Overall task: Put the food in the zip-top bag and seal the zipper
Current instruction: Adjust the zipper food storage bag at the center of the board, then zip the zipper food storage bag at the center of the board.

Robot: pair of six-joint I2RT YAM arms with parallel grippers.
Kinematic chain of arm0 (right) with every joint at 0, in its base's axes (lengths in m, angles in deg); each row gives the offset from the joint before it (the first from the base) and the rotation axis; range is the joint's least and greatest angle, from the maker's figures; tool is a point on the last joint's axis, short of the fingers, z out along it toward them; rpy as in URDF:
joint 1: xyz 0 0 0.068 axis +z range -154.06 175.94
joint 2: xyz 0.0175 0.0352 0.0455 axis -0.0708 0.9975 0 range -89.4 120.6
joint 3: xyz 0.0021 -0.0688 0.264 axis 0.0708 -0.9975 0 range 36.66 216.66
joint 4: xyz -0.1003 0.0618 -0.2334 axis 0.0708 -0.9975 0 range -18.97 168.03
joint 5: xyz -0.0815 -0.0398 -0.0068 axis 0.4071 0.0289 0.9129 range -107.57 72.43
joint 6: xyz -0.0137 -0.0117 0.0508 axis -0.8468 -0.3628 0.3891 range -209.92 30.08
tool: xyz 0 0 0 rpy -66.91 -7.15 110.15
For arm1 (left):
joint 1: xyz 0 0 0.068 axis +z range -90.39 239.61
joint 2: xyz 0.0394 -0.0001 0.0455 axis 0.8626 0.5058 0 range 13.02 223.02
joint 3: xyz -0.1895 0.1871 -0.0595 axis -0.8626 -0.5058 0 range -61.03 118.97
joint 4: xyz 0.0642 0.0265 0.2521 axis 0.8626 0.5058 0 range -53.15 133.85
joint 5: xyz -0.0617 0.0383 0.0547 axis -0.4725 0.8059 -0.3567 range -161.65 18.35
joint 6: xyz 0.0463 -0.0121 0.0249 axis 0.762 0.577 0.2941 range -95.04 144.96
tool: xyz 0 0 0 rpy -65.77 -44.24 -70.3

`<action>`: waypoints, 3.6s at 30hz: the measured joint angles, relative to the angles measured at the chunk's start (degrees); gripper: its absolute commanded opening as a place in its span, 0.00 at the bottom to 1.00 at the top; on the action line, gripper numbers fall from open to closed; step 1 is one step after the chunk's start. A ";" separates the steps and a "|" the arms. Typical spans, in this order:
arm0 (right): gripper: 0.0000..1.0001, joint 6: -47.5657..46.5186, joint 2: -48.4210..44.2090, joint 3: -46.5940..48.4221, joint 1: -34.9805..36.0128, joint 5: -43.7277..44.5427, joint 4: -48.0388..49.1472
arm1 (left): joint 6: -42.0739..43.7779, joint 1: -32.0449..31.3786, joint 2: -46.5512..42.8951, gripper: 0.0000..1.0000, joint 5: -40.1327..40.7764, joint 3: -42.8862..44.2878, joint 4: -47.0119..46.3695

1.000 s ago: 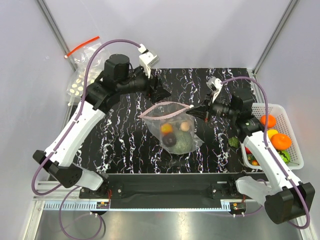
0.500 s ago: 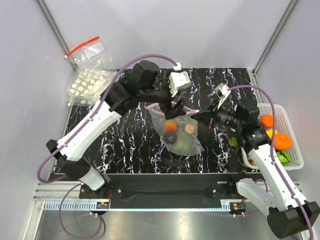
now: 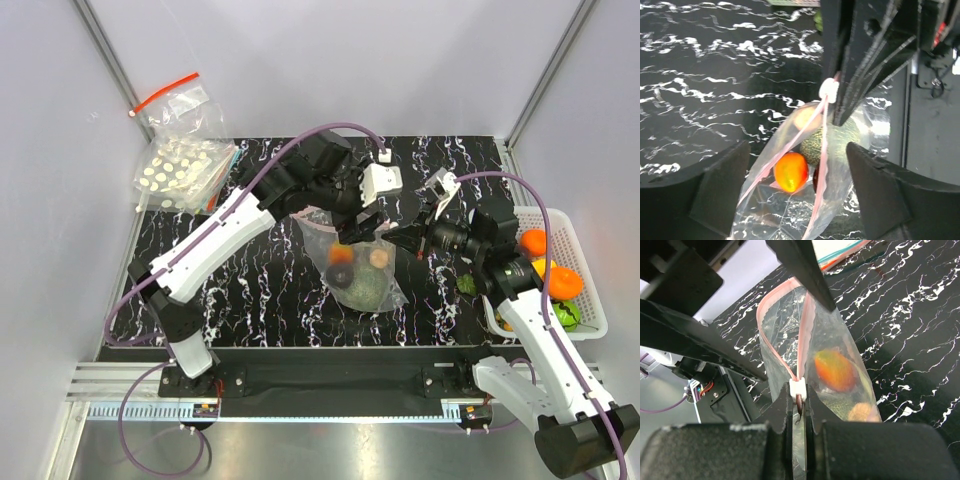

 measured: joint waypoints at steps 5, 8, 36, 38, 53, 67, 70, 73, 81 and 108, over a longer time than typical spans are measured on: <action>0.00 -0.02 0.00 0.00 0.00 0.02 -0.22 | 0.76 0.00 1.40 0.47 -1.03 0.37 2.12; 0.02 -0.02 0.00 0.00 0.00 0.09 -0.24 | 0.57 0.00 1.57 0.30 -1.18 0.35 2.93; 0.35 2.45 -4.17 -7.08 0.11 0.63 5.92 | -2.29 -0.04 -4.04 0.00 -1.95 -8.72 -4.28; 0.42 2.97 -4.57 -7.13 0.13 1.36 6.14 | -2.29 -0.04 -4.07 0.00 -1.95 -8.72 -4.26; 0.00 3.89 -5.09 -7.17 0.22 1.99 7.93 | -2.12 -0.04 -4.07 0.48 -3.17 -8.68 -3.28; 0.00 2.91 -5.57 -7.28 0.22 1.22 8.04 | -2.58 -0.04 -1.92 0.44 -9.62 5.01 -1.05; 0.00 2.32 -5.92 -7.41 0.24 0.81 8.07 | -3.26 -0.04 0.04 0.48 -11.89 8.83 0.04; 0.00 1.81 -5.95 -7.41 0.44 0.28 8.07 | -3.78 -0.09 1.86 0.50 -13.49 9.25 1.09; 0.00 1.27 -5.95 -7.41 0.59 -0.17 8.09 | -4.94 -0.24 5.40 0.47 -13.86 9.35 3.63; 0.00 1.22 -8.07 -8.28 1.22 3.43 6.80 | -5.73 -1.57 4.59 0.00 -10.93 6.16 1.49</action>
